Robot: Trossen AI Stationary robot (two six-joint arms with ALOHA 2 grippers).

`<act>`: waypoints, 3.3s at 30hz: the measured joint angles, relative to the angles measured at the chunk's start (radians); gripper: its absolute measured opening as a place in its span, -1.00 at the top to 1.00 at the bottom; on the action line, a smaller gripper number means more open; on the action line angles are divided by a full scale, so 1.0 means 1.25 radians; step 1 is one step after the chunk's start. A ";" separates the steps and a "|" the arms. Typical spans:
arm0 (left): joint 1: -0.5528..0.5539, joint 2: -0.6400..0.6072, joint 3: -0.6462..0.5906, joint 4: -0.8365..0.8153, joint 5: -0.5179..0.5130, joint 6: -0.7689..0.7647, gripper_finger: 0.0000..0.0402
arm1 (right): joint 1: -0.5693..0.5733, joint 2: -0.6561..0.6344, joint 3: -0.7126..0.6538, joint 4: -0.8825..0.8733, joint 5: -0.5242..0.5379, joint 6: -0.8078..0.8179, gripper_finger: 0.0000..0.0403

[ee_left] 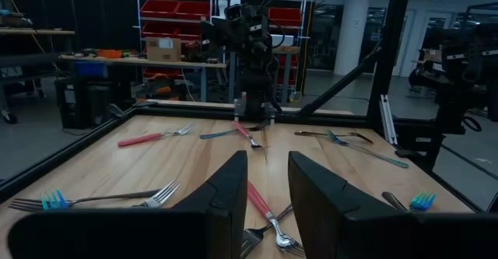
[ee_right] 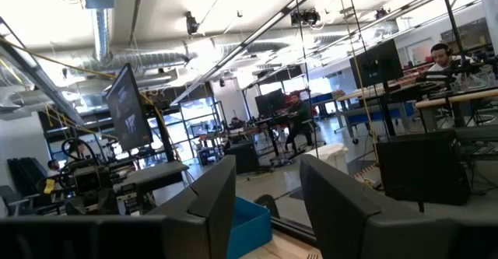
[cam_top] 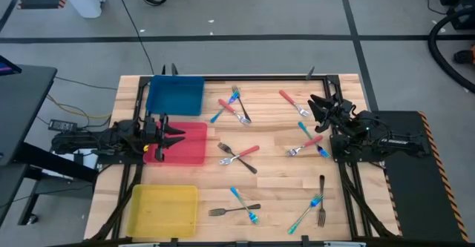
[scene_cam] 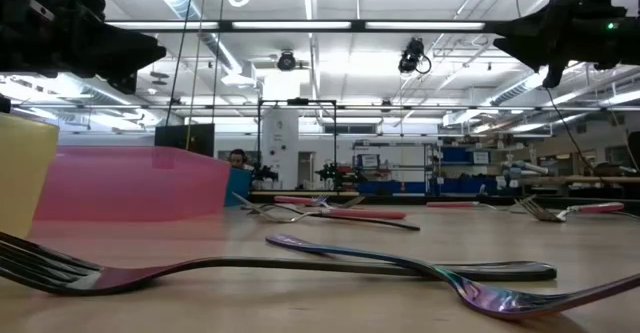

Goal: Sort silverware by color (type)

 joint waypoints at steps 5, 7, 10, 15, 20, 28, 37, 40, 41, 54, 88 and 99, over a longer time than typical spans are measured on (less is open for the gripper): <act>0.000 0.000 0.000 0.000 0.000 0.000 0.52 | 0.000 0.000 0.000 0.000 0.000 0.000 0.24; 0.000 0.000 0.000 0.000 0.000 0.000 0.52 | 0.000 0.000 0.000 0.000 0.000 0.000 0.24; 0.000 0.000 0.000 0.000 0.000 0.000 0.52 | 0.000 0.000 0.000 0.000 0.000 0.000 0.24; 0.000 0.000 0.000 0.000 0.000 0.000 0.52 | 0.000 0.000 0.000 0.000 0.000 0.000 0.24; 0.000 0.000 0.000 0.000 0.000 0.000 0.52 | 0.000 0.000 0.000 0.000 0.000 0.000 0.24; 0.000 0.000 0.000 0.000 0.000 0.000 0.52 | 0.000 0.000 0.000 0.000 0.000 0.000 0.24; 0.000 0.000 0.000 0.000 0.000 0.000 0.52 | 0.000 0.000 0.000 0.019 0.000 0.034 0.24; 0.000 0.000 0.000 0.000 0.000 0.000 0.52 | 0.000 0.000 0.000 0.019 0.000 0.044 0.24; 0.000 0.000 0.000 0.000 0.000 0.000 0.52 | 0.000 0.000 0.000 0.019 0.000 0.044 0.24; 0.000 0.000 0.000 0.000 0.000 0.000 0.52 | 0.000 0.000 0.000 0.030 0.000 0.043 0.24; 0.000 0.000 0.000 0.000 0.000 0.000 0.52 | 0.002 0.105 0.000 0.101 -0.084 -0.005 0.24; 0.000 0.000 0.000 0.000 0.000 0.000 0.52 | 0.002 0.305 0.000 0.235 -0.152 -0.004 0.24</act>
